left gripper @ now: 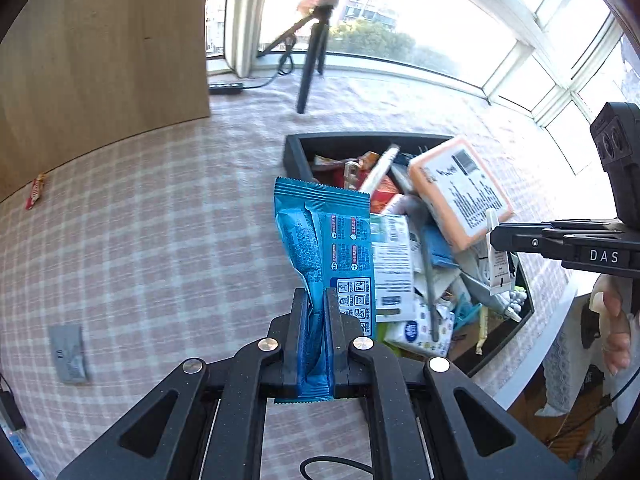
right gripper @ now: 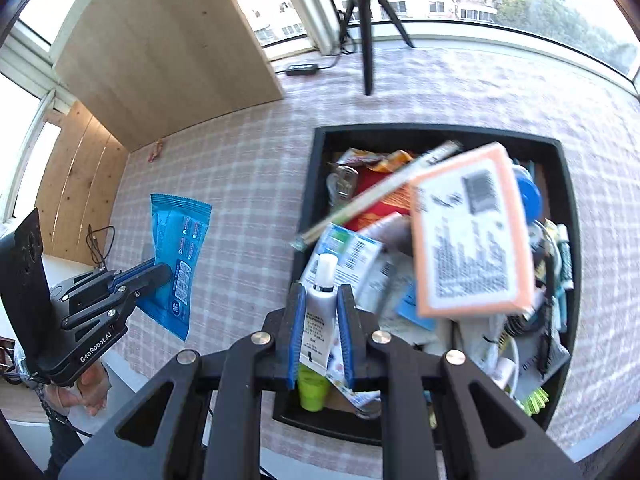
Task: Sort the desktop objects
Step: 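Carry the blue packet and lotion tube to the black tray and release them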
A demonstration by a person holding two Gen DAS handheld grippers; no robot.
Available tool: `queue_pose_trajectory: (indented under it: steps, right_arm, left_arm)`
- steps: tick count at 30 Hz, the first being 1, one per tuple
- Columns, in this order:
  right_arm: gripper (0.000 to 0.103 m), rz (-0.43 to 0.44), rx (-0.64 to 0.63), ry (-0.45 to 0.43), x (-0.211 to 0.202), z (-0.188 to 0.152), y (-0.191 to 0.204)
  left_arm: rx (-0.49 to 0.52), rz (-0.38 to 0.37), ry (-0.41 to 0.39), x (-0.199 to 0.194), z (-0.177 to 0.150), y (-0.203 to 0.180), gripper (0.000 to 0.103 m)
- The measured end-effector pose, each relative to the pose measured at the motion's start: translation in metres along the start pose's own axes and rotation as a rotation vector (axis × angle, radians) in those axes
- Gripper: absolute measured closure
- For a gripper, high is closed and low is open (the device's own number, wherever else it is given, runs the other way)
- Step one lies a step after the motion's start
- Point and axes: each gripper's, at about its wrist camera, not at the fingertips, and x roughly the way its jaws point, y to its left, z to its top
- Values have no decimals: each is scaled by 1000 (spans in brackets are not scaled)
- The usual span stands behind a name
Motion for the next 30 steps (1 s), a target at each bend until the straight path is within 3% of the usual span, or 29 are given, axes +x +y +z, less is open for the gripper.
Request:
queue_pose_trajectory:
  steps: [7, 14, 16, 17, 20, 25, 30]
  right_arm:
    - [87, -90, 89, 15, -17, -45, -78]
    - [87, -135, 124, 27, -16, -53, -118]
    - [86, -133, 117, 30, -17, -53, -122]
    - [86, -134, 115, 30, -18, -53, -122]
    - [82, -164, 111, 32, -19, -53, -123]
    - [80, -151, 108, 2, -26, -51, -115]
    - [79, -139, 47, -17, -26, -43, -83]
  left_arm:
    - [86, -80, 55, 28, -8, -82, 97]
    - [130, -98, 83, 43, -12, -124, 96]
    - [152, -105, 87, 47, -13, -130, 92]
    - [160, -109, 100, 49, -13, -133, 85]
    - [159, -72, 88, 49, -14, -133, 80]
    - [133, -48, 88, 43, -14, -118, 80]
    - [88, 10, 58, 23, -16, -78, 80]
